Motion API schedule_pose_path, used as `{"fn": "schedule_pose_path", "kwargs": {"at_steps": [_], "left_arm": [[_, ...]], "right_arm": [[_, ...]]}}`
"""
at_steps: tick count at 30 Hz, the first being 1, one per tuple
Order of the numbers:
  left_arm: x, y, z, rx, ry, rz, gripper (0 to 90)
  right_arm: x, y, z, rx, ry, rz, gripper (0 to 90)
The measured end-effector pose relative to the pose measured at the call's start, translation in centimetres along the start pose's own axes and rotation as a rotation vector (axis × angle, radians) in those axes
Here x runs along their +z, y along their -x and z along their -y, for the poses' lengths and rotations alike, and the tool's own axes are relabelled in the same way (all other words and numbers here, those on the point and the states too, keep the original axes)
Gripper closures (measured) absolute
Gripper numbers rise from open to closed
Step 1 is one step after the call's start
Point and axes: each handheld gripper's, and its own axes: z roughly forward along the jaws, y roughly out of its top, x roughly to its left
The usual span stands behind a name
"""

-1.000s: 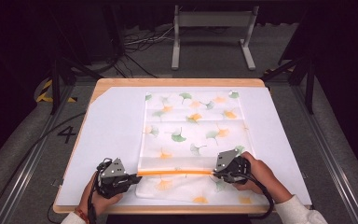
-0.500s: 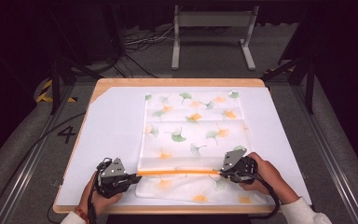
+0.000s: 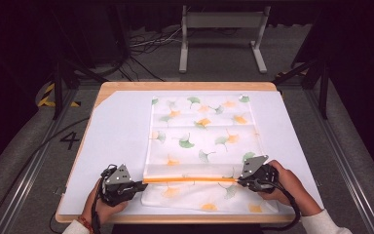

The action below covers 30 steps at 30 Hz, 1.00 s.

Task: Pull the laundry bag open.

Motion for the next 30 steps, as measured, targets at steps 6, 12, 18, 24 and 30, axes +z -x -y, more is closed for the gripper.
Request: {"fn": "schedule_pose_path", "kwargs": {"at_steps": [6, 12, 18, 24, 30], "left_arm": [[0.0, -0.1, -0.1, 0.007, -0.003, -0.001, 85.9], [0.1, -0.3, -0.1, 0.009, -0.005, 0.008, 85.9], [0.1, -0.4, -0.1, 0.01, -0.011, 0.011, 85.9], [0.1, -0.3, 0.0, 0.009, -0.011, 0.004, 85.9], [0.1, -0.3, 0.1, 0.013, -0.012, 0.0, 85.9]], "right_arm": [[-0.5, 0.1, 0.6, 0.015, 0.003, 0.007, 85.1], [-1.0, 0.2, 1.4, 0.034, 0.0, 0.022, 85.1], [-1.6, 0.4, 2.2, 0.054, -0.003, 0.038, 85.1], [-2.1, 0.8, 3.0, 0.079, 0.006, 0.041, 85.1], [-2.5, 0.9, 3.4, 0.084, 0.003, 0.054, 85.1]]}}
